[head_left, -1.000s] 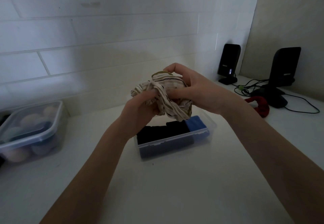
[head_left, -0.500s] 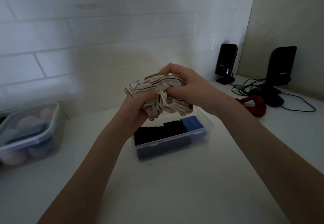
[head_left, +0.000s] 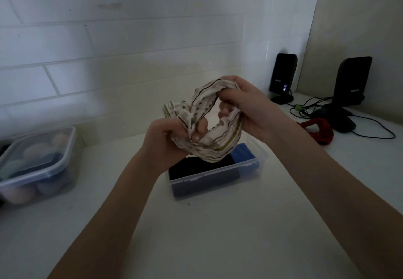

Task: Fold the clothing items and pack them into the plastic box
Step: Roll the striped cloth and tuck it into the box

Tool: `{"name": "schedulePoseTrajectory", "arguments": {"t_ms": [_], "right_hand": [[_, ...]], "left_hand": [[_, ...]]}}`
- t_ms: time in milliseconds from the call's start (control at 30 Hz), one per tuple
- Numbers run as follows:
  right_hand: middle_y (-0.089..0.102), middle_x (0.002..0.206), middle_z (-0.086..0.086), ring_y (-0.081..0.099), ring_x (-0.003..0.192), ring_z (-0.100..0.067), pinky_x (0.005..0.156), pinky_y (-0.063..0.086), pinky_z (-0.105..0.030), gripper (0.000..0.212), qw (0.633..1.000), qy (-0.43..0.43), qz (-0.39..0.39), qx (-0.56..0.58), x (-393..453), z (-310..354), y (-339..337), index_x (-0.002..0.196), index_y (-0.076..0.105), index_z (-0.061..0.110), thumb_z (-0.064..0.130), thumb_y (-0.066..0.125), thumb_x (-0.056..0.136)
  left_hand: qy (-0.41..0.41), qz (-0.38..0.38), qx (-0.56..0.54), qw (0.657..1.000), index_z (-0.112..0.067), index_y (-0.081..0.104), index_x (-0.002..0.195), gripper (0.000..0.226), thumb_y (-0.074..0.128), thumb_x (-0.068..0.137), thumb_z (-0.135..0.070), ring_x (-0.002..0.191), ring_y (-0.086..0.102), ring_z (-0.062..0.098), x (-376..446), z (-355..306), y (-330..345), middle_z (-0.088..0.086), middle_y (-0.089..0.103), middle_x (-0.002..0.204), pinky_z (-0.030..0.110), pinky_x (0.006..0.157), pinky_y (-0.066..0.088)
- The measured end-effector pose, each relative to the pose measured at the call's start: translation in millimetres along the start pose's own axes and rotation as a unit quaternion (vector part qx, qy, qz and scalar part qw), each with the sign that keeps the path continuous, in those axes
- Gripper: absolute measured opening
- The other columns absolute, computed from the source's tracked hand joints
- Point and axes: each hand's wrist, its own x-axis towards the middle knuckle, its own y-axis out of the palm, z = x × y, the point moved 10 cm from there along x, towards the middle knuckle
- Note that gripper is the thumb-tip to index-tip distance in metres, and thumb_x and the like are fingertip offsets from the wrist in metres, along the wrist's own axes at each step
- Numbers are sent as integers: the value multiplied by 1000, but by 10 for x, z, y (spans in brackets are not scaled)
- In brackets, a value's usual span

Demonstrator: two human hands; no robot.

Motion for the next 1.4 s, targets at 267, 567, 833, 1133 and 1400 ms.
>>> {"name": "schedulePoseTrajectory", "arguments": {"t_ms": [267,567,833,1133,1400], "right_hand": [[67,90,-6,63,70,-9,70,55,-28,21,972,-27,31,-231,-21,-236,165,110,61,6,13,56,91],[66,117,-19,63,108,-26,98,50,-38,34,971,107,89,-194,-110,-551,252,117,60,0,25,49,96],[48,48,6,53,47,-8,59,43,-23,30,982,140,75,98,-59,-382,185,67,50,15,19,43,96],[49,49,3,50,42,-6,54,48,-25,13,975,173,103,-98,-109,-475,41,86,49,14,2,47,90],[65,69,-7,67,62,-16,61,59,-32,18,955,199,100,-196,-105,-534,-88,104,50,11,-1,47,91]], "left_hand": [[-70,100,-27,992,-2,58,70,21,67,75,-21,31,45,7,-42,153,187,-1,48,41,15,38,41],[-44,128,-110,985,-4,56,71,18,58,84,-17,38,47,8,-46,44,180,1,55,52,18,41,36],[4,-50,-115,992,-11,65,73,25,80,56,-21,55,56,7,6,-5,-236,-3,59,62,18,59,49],[39,-98,-148,983,-4,64,84,36,80,52,-12,44,44,3,2,-88,-392,-3,50,65,17,51,42],[-70,-129,226,963,-5,55,98,44,69,57,2,69,61,16,-101,-28,-412,4,61,79,24,57,50]]}}
